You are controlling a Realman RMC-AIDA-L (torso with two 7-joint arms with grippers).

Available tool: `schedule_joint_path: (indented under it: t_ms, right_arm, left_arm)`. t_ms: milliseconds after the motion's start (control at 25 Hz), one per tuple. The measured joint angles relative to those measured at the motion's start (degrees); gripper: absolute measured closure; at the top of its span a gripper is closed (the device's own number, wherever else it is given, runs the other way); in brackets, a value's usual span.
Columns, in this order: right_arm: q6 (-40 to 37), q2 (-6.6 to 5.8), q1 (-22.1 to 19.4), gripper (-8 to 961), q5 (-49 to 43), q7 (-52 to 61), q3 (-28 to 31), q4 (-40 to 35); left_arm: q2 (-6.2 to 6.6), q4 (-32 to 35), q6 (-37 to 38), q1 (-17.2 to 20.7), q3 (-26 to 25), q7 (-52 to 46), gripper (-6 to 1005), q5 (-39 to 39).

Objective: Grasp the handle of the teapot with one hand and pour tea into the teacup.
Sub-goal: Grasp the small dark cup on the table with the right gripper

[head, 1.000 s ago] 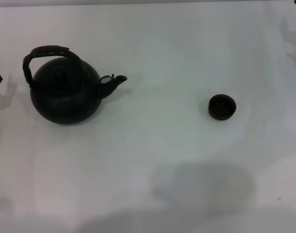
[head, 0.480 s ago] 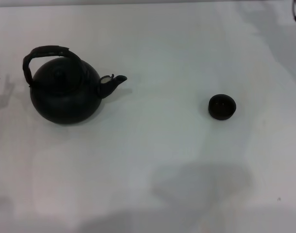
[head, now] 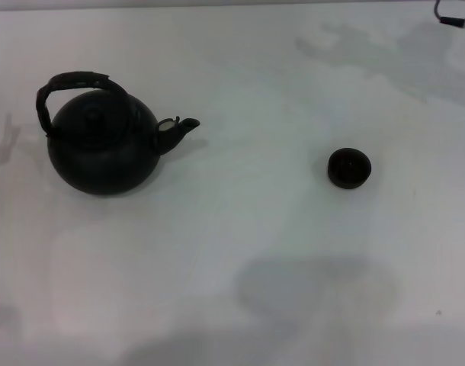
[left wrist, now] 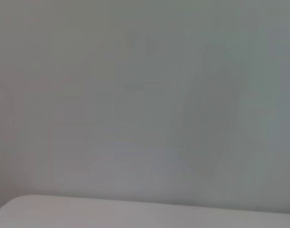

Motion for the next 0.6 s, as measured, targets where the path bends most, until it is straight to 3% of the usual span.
schedule_joint_path:
  t_ms: [40, 120, 240, 320, 600]
  right_arm:
    - [0.0, 0.0, 0.0, 116, 0.0, 0.0, 0.0, 0.0]
    - [-1.94, -1.47, 1.69, 116, -5.83, 4.04, 0.02, -0.04]
    - [-5.28, -2.63, 4.56, 117, -12.73, 7.51, 0.08, -0.23]
    - [-9.21, -3.19, 8.04, 117, -18.67, 10.55, 0.14, -0.29]
    - [-11.62, -4.0, 14.54, 118, -30.94, 17.96, 0.17, -0.48]
  left_arm:
    - [-0.01, -0.19, 0.06, -0.11, -0.02, 0.0, 111, -0.02]
    - [-0.03, -0.32, 0.19, -0.18, -0.02, 0.0, 111, -0.02]
    - [0.08, -0.77, 0.31, -0.2, 0.0, -0.02, 112, -0.02]
    - [0.12, -1.71, 0.36, -0.33, 0.0, -0.21, 112, -0.02]
    - [0.2, -2.16, 1.23, -0.36, 0.02, -0.41, 112, -0.01]
